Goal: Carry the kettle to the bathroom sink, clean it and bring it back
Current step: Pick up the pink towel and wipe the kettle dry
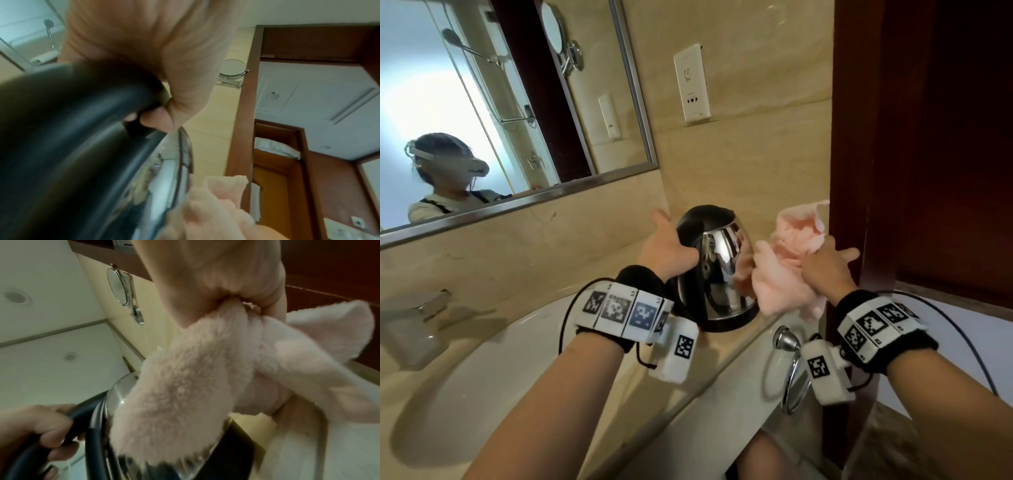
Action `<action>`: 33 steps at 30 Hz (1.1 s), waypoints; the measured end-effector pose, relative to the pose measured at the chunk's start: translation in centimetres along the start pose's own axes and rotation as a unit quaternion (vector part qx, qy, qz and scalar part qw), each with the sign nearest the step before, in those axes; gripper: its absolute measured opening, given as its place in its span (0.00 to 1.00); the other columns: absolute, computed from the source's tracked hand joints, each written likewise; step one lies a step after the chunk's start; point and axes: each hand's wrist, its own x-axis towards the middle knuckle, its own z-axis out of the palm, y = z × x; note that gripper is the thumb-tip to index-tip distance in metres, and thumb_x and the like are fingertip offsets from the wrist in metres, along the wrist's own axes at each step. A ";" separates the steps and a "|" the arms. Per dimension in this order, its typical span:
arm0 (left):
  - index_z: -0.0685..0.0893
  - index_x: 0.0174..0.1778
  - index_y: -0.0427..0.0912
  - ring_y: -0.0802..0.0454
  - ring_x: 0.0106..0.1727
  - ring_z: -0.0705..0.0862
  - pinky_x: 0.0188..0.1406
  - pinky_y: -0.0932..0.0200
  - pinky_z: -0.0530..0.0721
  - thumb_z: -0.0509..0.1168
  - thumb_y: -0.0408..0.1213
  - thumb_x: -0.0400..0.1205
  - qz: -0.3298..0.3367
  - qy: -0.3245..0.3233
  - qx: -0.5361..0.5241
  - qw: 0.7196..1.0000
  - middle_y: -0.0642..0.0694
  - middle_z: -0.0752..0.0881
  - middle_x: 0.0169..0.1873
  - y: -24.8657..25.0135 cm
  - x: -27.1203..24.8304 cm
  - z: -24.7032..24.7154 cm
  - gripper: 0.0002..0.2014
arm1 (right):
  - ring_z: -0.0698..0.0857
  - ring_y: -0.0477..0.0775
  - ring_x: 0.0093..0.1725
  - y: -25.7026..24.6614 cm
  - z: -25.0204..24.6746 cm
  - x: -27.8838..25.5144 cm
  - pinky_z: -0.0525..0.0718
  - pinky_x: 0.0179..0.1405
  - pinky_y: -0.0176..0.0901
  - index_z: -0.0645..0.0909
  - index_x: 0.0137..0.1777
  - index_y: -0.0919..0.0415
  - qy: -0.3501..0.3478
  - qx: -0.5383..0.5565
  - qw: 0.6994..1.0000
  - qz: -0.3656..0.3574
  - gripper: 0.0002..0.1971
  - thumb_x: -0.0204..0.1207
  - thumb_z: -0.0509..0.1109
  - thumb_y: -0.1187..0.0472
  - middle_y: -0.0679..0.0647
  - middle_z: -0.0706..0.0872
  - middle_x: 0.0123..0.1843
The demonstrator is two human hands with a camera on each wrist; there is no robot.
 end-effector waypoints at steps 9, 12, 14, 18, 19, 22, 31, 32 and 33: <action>0.57 0.62 0.44 0.49 0.39 0.79 0.32 0.59 0.76 0.64 0.22 0.73 0.011 -0.009 0.039 0.999 0.42 0.78 0.38 -2.4 2.2 -1.7 0.28 | 0.78 0.51 0.44 -3.2 0.2 -5.8 0.73 0.37 0.36 0.74 0.65 0.57 -0.068 0.026 0.977 -0.199 0.14 0.81 0.61 0.56 0.55 0.74 0.55; 0.56 0.59 0.45 0.48 0.37 0.79 0.31 0.58 0.76 0.64 0.21 0.72 0.024 -0.014 0.044 0.999 0.41 0.78 0.38 -2.8 2.7 -1.6 0.28 | 0.81 0.56 0.57 -4.2 0.9 -7.6 0.82 0.55 0.46 0.72 0.72 0.56 -0.010 -0.016 0.966 -0.256 0.20 0.81 0.62 0.57 0.59 0.75 0.65; 0.57 0.59 0.45 0.48 0.36 0.79 0.31 0.57 0.76 0.64 0.21 0.72 0.035 -0.014 0.052 0.998 0.41 0.79 0.37 -3.1 3.0 -1.6 0.28 | 0.79 0.59 0.62 -4.5 1.2 -8.8 0.80 0.61 0.47 0.71 0.75 0.56 -0.004 -0.019 0.955 -0.295 0.24 0.78 0.65 0.59 0.59 0.72 0.69; 0.59 0.59 0.44 0.48 0.33 0.78 0.34 0.54 0.77 0.66 0.26 0.73 0.060 -0.037 0.069 0.995 0.43 0.80 0.32 -3.4 3.4 -1.7 0.25 | 0.78 0.55 0.61 -4.2 2.3 -10.3 0.76 0.54 0.39 0.78 0.67 0.52 -0.059 -0.009 0.927 -0.370 0.23 0.71 0.73 0.60 0.53 0.71 0.68; 0.60 0.59 0.44 0.49 0.33 0.78 0.35 0.53 0.77 0.66 0.27 0.74 0.063 -0.041 0.073 0.994 0.43 0.80 0.31 -3.4 3.4 -1.8 0.24 | 0.78 0.55 0.61 -4.0 2.8 -10.3 0.77 0.51 0.41 0.78 0.65 0.51 -0.064 -0.017 0.921 -0.384 0.23 0.69 0.74 0.59 0.52 0.72 0.67; 0.61 0.60 0.45 0.50 0.32 0.77 0.37 0.53 0.77 0.66 0.27 0.74 0.072 -0.048 0.082 0.993 0.44 0.80 0.31 -3.2 3.3 -1.9 0.24 | 0.78 0.54 0.61 -3.9 3.5 -10.2 0.80 0.40 0.43 0.79 0.64 0.46 -0.029 -0.025 0.921 -0.387 0.23 0.67 0.76 0.55 0.51 0.73 0.66; 0.57 0.65 0.47 0.44 0.39 0.83 0.37 0.53 0.82 0.66 0.20 0.72 0.083 -0.071 0.072 0.991 0.33 0.84 0.46 -3.4 3.1 -2.4 0.33 | 0.80 0.60 0.64 -2.6 3.4 -1.9 0.78 0.66 0.58 0.73 0.68 0.43 -0.045 0.011 0.967 -0.250 0.17 0.81 0.56 0.54 0.51 0.84 0.64; 0.57 0.65 0.47 0.43 0.39 0.84 0.39 0.50 0.82 0.66 0.20 0.72 0.086 -0.071 0.070 0.991 0.32 0.84 0.47 -3.4 3.1 -2.4 0.33 | 0.83 0.60 0.60 -2.8 3.2 -0.9 0.80 0.63 0.60 0.75 0.64 0.41 -0.085 0.049 0.968 -0.229 0.15 0.81 0.55 0.53 0.51 0.87 0.58; 0.57 0.65 0.47 0.41 0.40 0.84 0.42 0.48 0.83 0.66 0.20 0.72 0.088 -0.073 0.071 0.991 0.31 0.84 0.48 -3.5 3.1 -2.4 0.33 | 0.86 0.58 0.56 -3.1 3.2 0.1 0.82 0.61 0.61 0.76 0.61 0.41 -0.123 0.082 0.966 -0.211 0.13 0.81 0.54 0.51 0.52 0.88 0.55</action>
